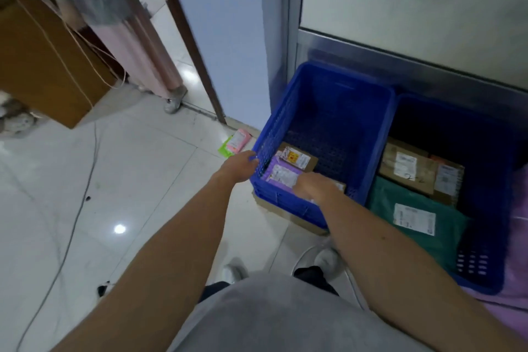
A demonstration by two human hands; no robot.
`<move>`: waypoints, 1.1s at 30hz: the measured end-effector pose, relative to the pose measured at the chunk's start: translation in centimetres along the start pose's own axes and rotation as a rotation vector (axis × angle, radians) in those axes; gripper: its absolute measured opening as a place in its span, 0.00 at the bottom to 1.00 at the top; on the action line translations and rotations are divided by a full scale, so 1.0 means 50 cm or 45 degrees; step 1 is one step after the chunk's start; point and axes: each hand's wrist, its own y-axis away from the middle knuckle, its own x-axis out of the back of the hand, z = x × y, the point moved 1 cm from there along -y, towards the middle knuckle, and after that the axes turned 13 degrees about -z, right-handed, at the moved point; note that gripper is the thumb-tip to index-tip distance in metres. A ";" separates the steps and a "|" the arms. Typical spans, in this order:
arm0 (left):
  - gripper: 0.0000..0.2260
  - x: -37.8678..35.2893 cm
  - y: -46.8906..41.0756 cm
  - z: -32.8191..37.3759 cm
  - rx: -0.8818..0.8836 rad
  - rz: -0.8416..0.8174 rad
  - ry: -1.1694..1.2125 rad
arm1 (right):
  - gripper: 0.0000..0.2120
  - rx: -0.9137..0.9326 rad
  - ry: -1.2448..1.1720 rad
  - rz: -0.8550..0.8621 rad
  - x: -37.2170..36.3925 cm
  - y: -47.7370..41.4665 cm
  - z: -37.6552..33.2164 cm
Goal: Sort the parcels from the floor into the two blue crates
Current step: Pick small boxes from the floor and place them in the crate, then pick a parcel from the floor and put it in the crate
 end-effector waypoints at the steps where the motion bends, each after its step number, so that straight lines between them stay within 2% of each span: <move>1: 0.22 0.011 0.005 -0.033 -0.001 0.013 0.017 | 0.20 -0.008 0.012 0.012 0.001 0.002 -0.028; 8: 0.22 0.080 0.015 -0.240 -0.005 0.022 -0.006 | 0.18 -0.034 -0.007 0.052 -0.010 -0.022 -0.209; 13: 0.21 0.142 -0.001 -0.312 -0.023 0.001 -0.011 | 0.20 -0.015 0.015 0.046 -0.004 -0.024 -0.311; 20: 0.21 0.233 -0.081 -0.319 -0.071 -0.043 -0.003 | 0.18 -0.023 -0.014 0.105 0.052 -0.095 -0.354; 27: 0.20 0.316 -0.195 -0.307 -0.065 -0.054 0.055 | 0.15 -0.003 -0.091 0.134 0.178 -0.220 -0.385; 33: 0.19 0.354 -0.295 -0.280 -0.091 -0.139 0.042 | 0.18 -0.006 -0.270 0.105 0.238 -0.303 -0.393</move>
